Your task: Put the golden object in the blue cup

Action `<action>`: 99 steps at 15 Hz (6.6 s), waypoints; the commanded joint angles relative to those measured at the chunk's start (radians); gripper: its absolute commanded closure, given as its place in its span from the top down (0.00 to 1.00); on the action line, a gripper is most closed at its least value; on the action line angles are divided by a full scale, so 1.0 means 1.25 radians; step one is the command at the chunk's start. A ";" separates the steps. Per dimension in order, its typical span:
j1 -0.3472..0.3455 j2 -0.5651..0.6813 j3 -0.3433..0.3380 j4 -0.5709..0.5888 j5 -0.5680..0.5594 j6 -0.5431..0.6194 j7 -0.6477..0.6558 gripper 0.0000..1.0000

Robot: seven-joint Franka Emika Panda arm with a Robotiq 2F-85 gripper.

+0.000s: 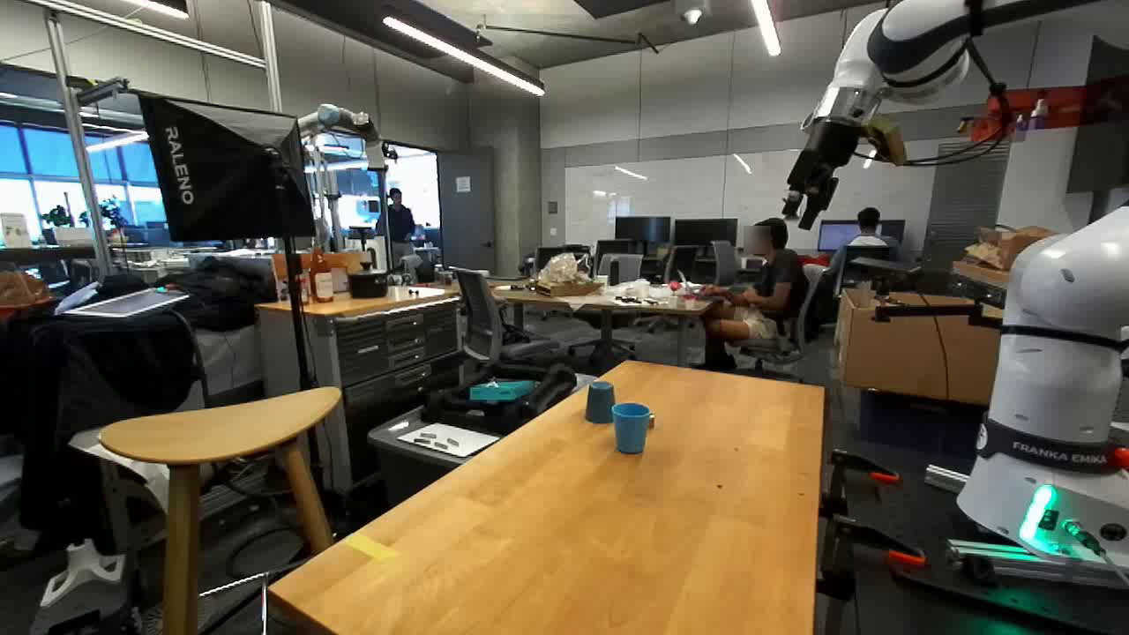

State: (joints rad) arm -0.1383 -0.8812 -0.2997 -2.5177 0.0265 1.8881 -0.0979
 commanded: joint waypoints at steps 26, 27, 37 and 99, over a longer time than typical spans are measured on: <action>0.058 0.825 0.089 0.165 0.108 0.512 -0.032 1.00; 0.049 0.862 0.096 0.183 0.105 0.530 -0.026 1.00; -0.004 1.132 0.151 0.343 0.091 0.627 0.039 1.00; 0.021 1.126 0.274 0.388 0.144 0.525 -0.008 0.10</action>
State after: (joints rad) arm -0.1351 0.5279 0.0604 -2.0257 0.2344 2.5110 -0.1164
